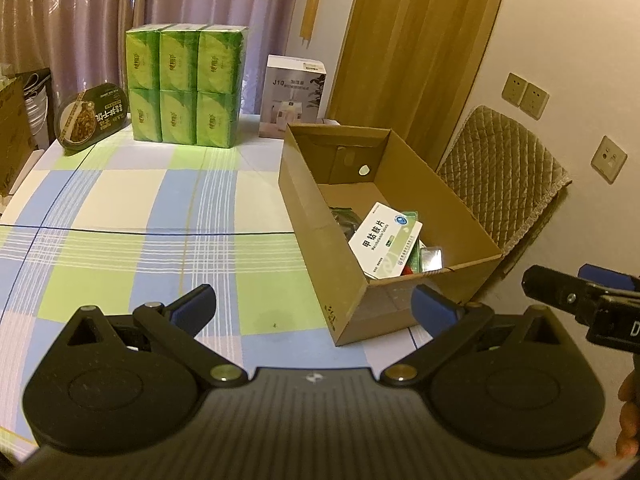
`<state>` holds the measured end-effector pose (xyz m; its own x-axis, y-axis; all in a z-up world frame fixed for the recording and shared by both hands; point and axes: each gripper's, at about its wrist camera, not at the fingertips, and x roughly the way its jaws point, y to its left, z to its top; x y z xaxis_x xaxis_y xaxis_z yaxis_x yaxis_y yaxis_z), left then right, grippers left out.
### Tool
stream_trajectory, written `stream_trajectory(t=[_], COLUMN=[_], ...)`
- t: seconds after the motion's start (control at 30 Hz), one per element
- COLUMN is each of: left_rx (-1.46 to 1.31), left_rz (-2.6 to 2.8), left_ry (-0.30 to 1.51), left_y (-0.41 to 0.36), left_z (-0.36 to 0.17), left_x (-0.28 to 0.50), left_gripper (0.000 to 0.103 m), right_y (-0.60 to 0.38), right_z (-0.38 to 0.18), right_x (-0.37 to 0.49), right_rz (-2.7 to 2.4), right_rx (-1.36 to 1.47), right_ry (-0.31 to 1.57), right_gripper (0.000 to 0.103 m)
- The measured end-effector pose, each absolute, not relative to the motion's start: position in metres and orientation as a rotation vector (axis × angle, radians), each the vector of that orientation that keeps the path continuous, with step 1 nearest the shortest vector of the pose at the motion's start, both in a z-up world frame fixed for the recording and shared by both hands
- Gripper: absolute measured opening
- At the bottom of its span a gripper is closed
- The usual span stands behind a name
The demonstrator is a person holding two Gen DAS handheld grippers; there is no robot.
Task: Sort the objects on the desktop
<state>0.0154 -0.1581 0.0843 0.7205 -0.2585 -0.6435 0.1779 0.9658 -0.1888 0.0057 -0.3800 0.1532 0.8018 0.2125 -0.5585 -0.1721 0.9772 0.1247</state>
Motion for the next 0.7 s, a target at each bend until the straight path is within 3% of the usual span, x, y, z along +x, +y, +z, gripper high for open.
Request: stream_trajectory(t=[0.7], left_rx=[-0.105], left_rz=[-0.24], left_ry=[0.75], left_y=[-0.16], left_z=[0.075], left_x=[0.018], left_gripper=[0.102], right_y=[-0.383], right_z=[0.143], right_x=[0.006], right_rz=[0.204], right_rx=[0.076], right_ry=[0.63], right_gripper=[0.101])
